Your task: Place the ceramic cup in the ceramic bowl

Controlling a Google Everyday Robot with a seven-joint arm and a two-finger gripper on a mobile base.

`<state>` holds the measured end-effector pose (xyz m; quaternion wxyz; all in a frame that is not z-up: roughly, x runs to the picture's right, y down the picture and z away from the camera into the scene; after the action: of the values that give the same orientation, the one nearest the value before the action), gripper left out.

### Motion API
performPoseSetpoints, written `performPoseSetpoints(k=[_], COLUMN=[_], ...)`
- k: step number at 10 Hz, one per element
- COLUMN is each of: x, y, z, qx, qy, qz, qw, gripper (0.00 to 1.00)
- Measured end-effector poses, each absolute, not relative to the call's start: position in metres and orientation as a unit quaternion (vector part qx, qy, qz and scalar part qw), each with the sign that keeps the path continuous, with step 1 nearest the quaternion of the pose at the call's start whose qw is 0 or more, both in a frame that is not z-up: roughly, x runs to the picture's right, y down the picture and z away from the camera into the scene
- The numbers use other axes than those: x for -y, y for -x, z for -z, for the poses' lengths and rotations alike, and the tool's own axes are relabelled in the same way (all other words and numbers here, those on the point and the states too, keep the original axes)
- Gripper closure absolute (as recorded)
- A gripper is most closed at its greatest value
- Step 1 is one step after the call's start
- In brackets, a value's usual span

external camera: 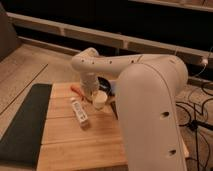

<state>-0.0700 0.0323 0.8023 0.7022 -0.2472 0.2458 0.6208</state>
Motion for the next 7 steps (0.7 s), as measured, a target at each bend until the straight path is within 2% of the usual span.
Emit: performPoseSetpoints(k=[3, 7], x=[0.011, 0.061], y=[0.044, 0.039], z=[-0.813, -0.862], qx=[-0.248, -0.215], qy=[0.219, 0.225], qz=[-0.634, -0.650], qw=[0.699, 0.693], gripper=[1.00, 1.00])
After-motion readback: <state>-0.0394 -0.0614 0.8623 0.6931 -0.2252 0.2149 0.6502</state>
